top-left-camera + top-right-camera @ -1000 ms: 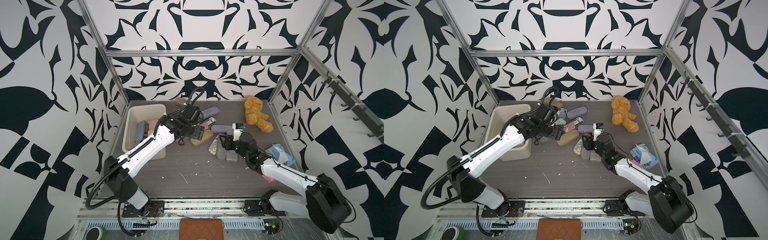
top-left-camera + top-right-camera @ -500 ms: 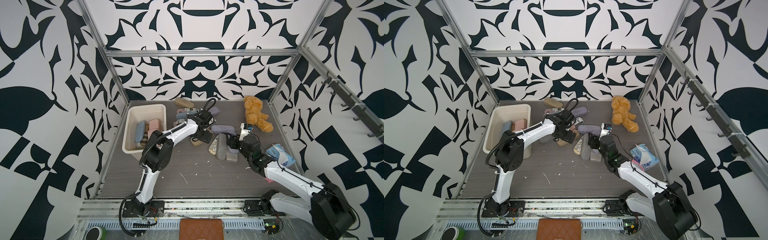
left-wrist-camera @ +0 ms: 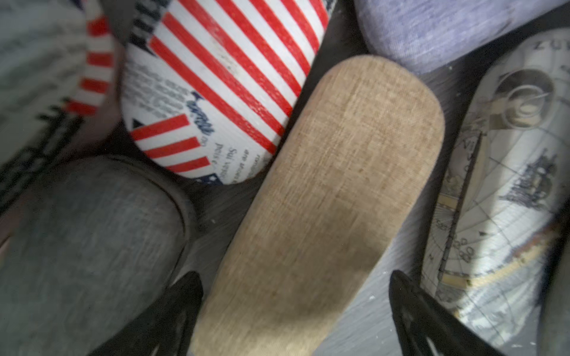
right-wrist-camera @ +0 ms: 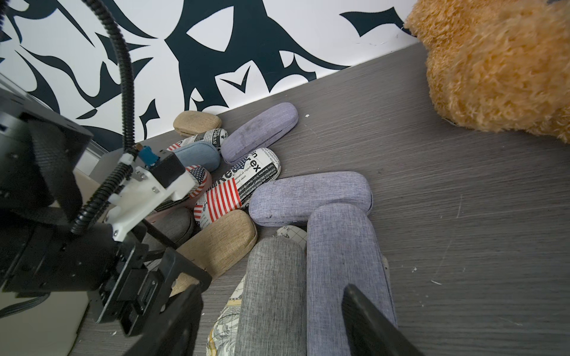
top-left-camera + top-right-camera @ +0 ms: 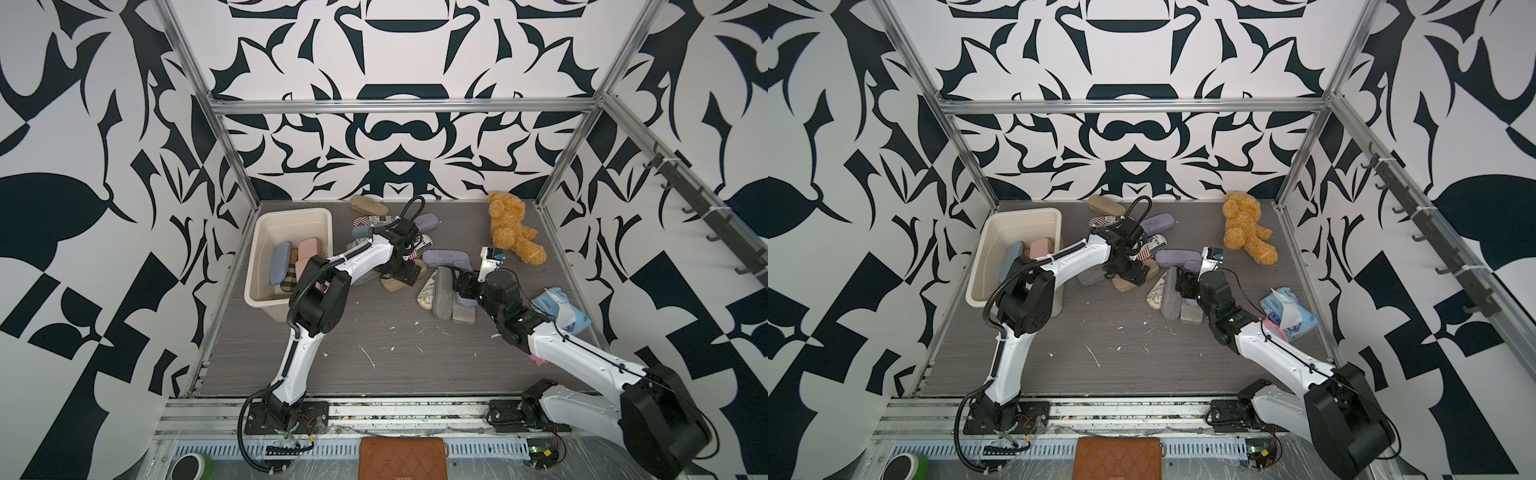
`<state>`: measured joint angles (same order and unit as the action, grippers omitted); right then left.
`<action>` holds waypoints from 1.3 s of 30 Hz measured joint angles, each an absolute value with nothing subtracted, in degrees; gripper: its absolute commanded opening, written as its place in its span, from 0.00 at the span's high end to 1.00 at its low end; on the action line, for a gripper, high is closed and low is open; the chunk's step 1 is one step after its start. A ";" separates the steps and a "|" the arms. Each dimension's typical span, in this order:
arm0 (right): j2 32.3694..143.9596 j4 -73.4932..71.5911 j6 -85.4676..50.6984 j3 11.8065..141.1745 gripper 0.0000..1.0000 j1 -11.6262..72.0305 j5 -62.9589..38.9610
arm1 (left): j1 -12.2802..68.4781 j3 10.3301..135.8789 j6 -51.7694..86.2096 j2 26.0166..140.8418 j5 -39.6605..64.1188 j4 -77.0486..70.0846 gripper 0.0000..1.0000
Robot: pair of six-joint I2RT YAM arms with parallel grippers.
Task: Put the glasses cases into the storage boxes
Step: Pick up the glasses case at the center of the board.
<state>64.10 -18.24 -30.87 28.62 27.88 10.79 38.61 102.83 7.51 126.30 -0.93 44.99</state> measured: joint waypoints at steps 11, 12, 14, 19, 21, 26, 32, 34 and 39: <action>64.84 -18.24 -30.87 28.62 0.25 27.88 10.79 | 40.56 98.72 11.42 126.02 -1.69 44.16 0.14; 64.99 -18.24 -30.87 28.62 0.25 27.88 10.79 | 40.69 99.00 11.75 126.06 -2.17 44.53 0.14; 65.25 -18.24 -30.87 28.62 0.25 27.88 10.79 | 40.80 100.73 12.56 126.52 -3.01 45.60 0.20; 65.28 -18.22 -30.87 28.62 0.25 27.88 10.79 | 41.36 104.66 13.63 128.29 -3.90 46.76 0.35; 65.19 -18.17 -30.87 28.62 0.25 27.88 10.79 | 41.69 104.64 13.78 128.20 -4.12 47.05 0.36; 64.95 -18.20 -30.87 28.62 0.26 27.88 10.79 | 42.72 99.18 14.39 123.44 -4.69 46.57 0.38; 64.95 -18.22 -30.87 28.62 0.26 27.88 10.48 | 43.16 92.58 15.35 109.12 -4.29 45.84 0.39; 64.95 -18.22 -30.87 28.62 0.26 27.88 10.24 | 43.16 92.12 15.70 104.18 -4.16 45.12 0.39; 64.95 -18.22 -30.89 28.62 0.26 27.88 9.87 | 43.16 90.35 16.36 94.00 -4.75 44.86 0.37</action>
